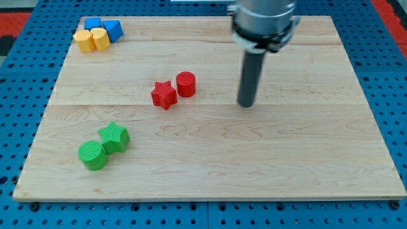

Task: Place the red star close to the yellow heart

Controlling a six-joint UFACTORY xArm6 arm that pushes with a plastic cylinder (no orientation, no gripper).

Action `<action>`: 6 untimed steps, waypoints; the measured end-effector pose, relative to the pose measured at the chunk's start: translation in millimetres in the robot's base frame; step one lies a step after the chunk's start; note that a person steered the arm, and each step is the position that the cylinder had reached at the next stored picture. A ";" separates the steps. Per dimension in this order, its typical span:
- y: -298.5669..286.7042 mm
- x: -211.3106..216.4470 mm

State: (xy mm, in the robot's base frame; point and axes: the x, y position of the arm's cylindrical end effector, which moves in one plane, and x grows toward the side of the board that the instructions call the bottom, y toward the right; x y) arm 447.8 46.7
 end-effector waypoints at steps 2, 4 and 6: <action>-143.2 -19.3; -221.6 -35.7; -246.2 -95.5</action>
